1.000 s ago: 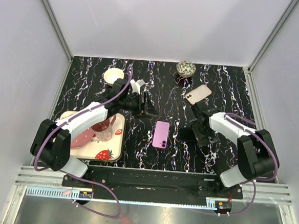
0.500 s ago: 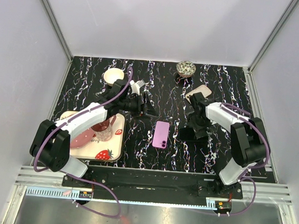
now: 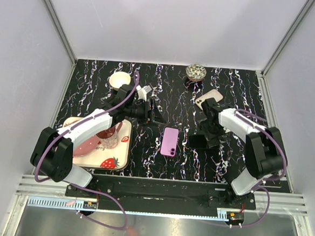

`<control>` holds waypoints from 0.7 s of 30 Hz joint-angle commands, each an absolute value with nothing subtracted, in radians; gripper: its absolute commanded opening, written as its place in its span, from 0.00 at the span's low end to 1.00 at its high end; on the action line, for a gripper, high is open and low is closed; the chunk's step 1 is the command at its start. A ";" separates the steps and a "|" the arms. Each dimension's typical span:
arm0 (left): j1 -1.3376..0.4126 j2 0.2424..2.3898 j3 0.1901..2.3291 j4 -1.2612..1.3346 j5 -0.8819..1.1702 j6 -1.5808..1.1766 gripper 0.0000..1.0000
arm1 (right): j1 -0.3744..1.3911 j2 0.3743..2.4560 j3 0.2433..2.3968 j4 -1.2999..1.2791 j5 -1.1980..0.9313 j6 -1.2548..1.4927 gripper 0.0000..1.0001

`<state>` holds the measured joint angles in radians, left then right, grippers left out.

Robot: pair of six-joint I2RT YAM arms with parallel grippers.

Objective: Take the phone out of the phone case
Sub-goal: Pick up the phone at the center of the board.

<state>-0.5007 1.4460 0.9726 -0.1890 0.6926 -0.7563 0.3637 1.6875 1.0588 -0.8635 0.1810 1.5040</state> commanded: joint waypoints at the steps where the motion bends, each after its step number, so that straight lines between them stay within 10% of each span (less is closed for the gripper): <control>1: -0.495 1.419 0.983 -0.150 0.707 -0.752 0.69 | 0.370 1.489 1.031 -0.969 0.366 1.528 1.00; 21: -0.495 1.416 1.003 -0.158 0.726 -0.738 0.69 | 0.368 1.469 0.867 -0.724 0.252 1.554 1.00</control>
<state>-0.5003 1.4494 0.9730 -0.1844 0.7048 -0.7559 0.3649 1.4174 0.8162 -0.7853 0.2646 1.5551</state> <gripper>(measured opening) 0.695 0.994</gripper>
